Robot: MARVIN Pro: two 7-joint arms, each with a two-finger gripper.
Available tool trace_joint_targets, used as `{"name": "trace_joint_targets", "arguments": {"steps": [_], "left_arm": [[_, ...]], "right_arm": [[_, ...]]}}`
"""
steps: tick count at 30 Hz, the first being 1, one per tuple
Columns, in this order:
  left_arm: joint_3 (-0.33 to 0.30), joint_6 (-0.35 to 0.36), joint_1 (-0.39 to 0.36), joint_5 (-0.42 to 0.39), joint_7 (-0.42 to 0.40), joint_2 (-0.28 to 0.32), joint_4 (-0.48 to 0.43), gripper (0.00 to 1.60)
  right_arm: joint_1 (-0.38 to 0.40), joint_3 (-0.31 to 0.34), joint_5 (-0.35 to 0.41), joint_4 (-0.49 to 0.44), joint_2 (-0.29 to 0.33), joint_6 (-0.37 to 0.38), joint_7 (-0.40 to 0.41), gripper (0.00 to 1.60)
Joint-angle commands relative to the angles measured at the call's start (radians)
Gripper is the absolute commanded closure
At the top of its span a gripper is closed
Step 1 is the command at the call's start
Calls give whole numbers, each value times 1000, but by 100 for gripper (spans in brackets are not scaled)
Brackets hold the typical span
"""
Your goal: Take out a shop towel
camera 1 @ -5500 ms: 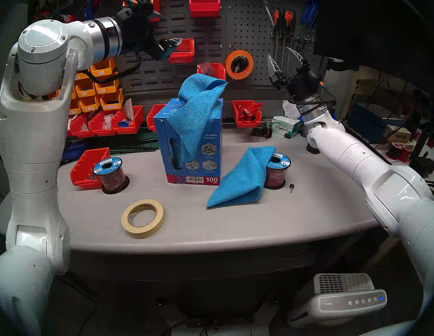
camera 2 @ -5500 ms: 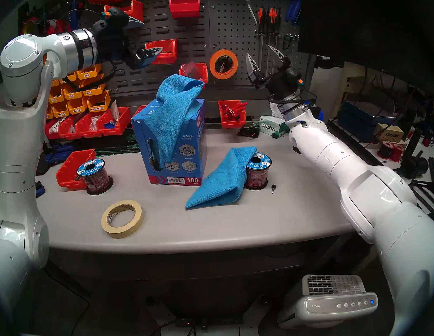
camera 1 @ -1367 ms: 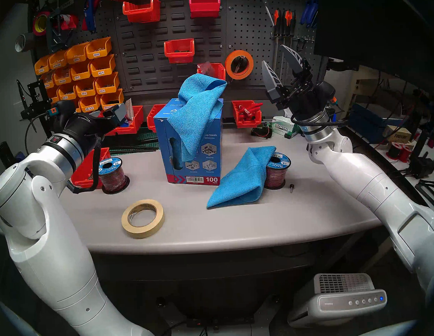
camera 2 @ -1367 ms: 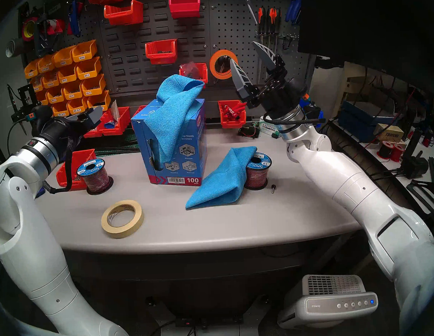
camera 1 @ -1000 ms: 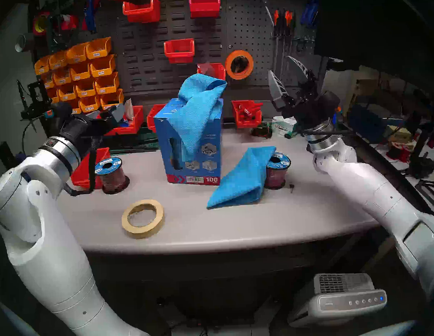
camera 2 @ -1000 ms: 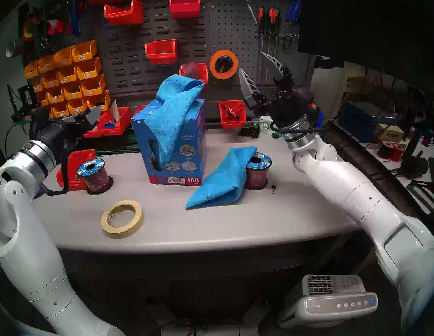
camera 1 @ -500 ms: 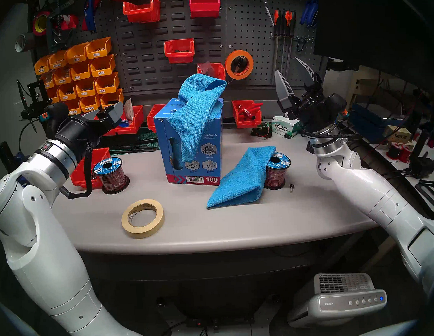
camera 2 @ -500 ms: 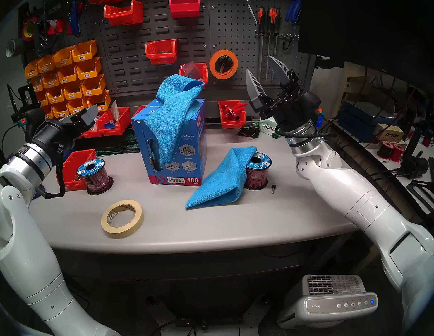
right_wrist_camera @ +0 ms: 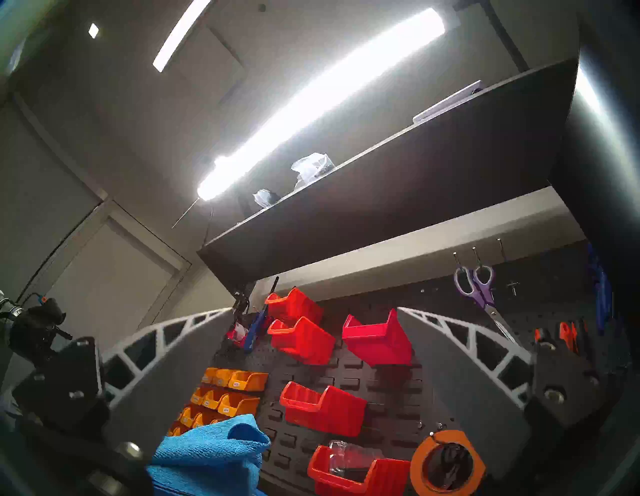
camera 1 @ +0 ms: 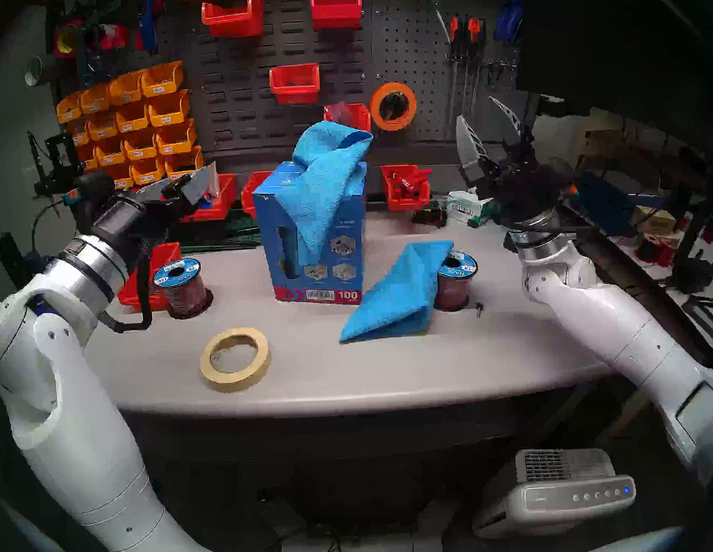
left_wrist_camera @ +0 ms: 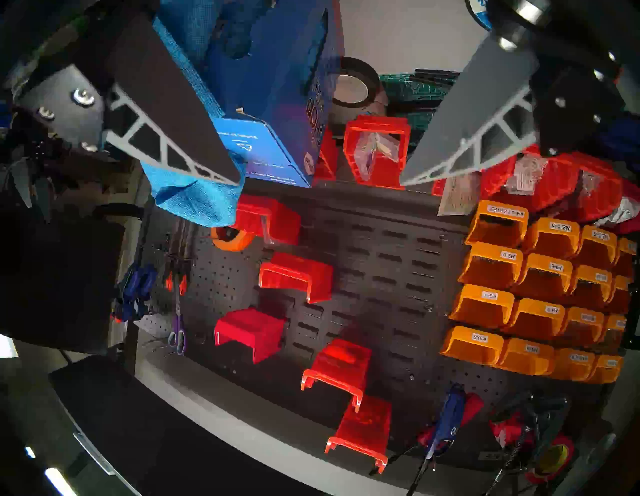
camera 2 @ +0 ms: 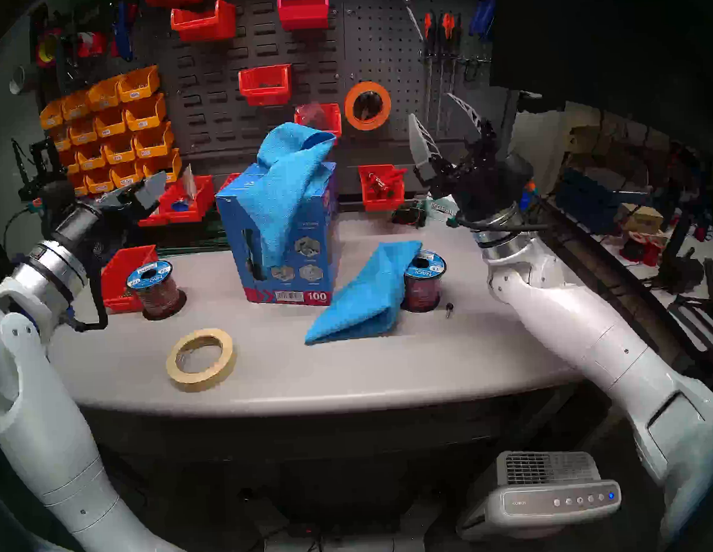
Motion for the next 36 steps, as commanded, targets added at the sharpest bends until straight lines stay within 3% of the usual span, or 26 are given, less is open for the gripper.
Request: {"name": "trace_joint_targets", "arguments": {"steps": [1, 36], "left_arm": [[-9, -40, 13, -47, -23, 5, -25, 0], [-54, -169, 153, -211, -93, 7, -25, 0]], "right_arm": [[-5, 32, -17, -61, 19, 0, -51, 0], [-119, 91, -145, -219, 62, 0, -311, 0]]}}
